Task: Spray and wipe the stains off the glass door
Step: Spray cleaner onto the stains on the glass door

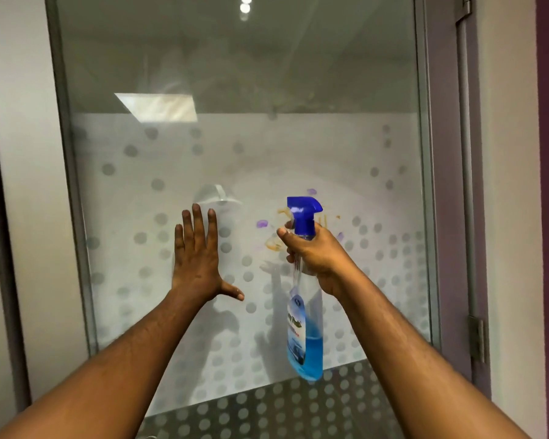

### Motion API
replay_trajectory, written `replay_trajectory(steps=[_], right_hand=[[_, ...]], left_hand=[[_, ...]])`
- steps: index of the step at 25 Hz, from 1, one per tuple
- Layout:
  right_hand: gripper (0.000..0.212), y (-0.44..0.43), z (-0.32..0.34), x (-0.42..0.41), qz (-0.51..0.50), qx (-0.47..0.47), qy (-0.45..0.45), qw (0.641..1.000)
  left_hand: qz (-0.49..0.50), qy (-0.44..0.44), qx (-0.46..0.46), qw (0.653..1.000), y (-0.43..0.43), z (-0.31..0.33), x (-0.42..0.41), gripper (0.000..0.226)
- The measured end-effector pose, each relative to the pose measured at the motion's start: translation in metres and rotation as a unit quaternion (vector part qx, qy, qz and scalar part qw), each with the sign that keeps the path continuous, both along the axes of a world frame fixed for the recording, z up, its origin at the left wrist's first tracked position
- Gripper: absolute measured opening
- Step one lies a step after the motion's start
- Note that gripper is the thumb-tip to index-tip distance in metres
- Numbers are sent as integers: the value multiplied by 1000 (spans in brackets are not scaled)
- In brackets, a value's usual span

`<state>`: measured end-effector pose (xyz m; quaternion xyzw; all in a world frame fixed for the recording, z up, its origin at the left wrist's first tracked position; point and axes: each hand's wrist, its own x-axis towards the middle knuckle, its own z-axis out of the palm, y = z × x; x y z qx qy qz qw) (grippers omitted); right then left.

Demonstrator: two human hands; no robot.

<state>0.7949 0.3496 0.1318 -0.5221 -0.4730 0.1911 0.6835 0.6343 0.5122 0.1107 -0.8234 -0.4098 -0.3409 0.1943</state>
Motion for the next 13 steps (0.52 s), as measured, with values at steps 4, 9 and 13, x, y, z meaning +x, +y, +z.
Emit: replay_trajectory(steps=[4, 9, 13], right_hand=[[37, 15, 19, -4, 12, -12, 0, 1000], [30, 28, 27, -10, 13, -20, 21, 999], [23, 31, 36, -6, -6, -14, 25, 1000]], left_hand=[[0, -4, 4, 1000, 4, 1, 0, 176], [-4, 1, 7, 1000, 2, 2, 0, 174], [-2, 5, 6, 1000, 1, 1, -2, 173]])
